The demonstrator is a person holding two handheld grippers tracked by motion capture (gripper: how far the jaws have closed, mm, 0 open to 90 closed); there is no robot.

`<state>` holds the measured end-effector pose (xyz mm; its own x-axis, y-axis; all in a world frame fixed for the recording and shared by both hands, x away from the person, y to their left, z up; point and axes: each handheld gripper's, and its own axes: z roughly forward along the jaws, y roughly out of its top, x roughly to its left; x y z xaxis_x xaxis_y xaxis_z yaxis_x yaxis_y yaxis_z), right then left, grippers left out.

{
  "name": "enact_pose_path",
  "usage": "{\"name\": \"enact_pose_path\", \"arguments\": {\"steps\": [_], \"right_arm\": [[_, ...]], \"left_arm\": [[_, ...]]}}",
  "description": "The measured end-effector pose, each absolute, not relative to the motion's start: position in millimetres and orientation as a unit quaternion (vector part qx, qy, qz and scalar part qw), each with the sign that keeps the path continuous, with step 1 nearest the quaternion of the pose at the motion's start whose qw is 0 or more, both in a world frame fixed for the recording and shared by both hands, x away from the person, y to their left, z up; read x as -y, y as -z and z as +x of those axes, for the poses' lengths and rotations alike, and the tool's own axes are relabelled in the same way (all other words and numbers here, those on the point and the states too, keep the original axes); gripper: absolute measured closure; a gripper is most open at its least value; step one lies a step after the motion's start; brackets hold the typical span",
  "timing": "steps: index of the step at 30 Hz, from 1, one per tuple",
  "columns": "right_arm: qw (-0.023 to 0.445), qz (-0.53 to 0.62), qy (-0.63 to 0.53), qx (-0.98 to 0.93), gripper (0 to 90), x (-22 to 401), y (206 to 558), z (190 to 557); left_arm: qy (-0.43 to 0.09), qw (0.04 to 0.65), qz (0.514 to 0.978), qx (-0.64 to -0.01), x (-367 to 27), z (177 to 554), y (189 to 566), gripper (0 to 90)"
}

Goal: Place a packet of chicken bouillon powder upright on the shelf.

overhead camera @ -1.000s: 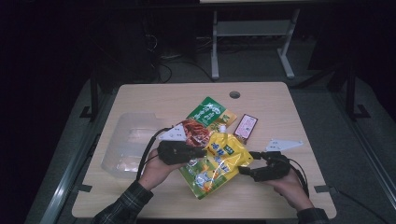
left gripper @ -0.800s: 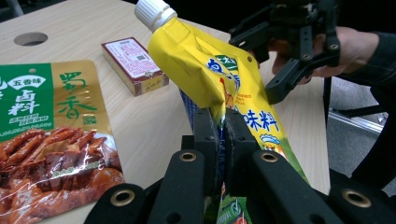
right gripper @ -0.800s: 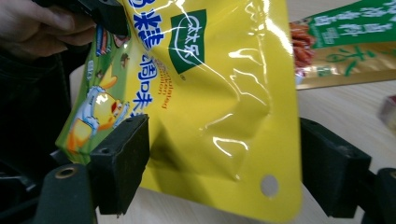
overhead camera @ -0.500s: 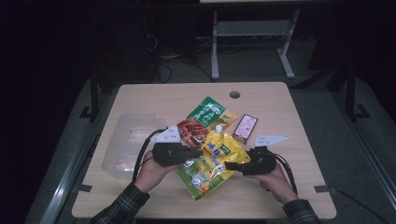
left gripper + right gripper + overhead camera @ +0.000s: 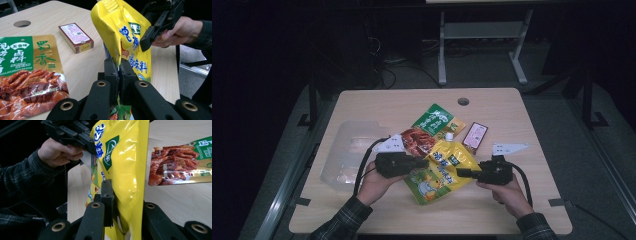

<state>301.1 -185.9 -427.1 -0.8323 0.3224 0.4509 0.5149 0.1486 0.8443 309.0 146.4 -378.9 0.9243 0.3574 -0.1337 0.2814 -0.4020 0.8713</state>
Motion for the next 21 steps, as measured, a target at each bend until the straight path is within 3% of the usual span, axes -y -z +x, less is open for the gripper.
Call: {"name": "enact_pose_path", "arguments": {"steps": [9,13,14,15,16,19,20,21], "right_arm": [[0.062,-0.268,0.582,0.765,80.9,189.1,419.9,299.3],[0.052,-0.265,0.579,0.769,81.2,189.1,415.4,297.0],[0.048,-0.266,0.580,0.769,81.2,189.9,412.6,295.9],[0.045,-0.268,0.578,0.769,81.2,191.0,411.3,295.9],[0.045,-0.268,0.578,0.769,81.2,191.0,411.3,295.9],[0.036,-0.273,0.578,0.769,81.5,194.3,407.2,295.4],[0.032,-0.276,0.576,0.769,81.6,196.5,403.3,294.8],[0.032,-0.276,0.576,0.769,81.6,196.5,403.3,294.8]], "left_arm": [[-0.040,0.498,0.845,-0.191,-143.2,310.7,382.5,81.5],[-0.058,0.485,0.850,-0.195,-138.5,308.7,384.6,70.0],[-0.061,0.480,0.853,-0.198,-137.6,308.3,384.6,59.9],[-0.064,0.475,0.854,-0.201,-137.1,308.2,384.6,55.4],[-0.067,0.473,0.855,-0.203,-137.0,307.7,384.3,55.4],[-0.076,0.470,0.855,-0.206,-137.2,306.1,382.3,45.2],[-0.079,0.468,0.856,-0.206,-136.9,305.3,381.8,38.1],[-0.079,0.464,0.857,-0.209,-136.5,303.7,381.2,38.1]]}}
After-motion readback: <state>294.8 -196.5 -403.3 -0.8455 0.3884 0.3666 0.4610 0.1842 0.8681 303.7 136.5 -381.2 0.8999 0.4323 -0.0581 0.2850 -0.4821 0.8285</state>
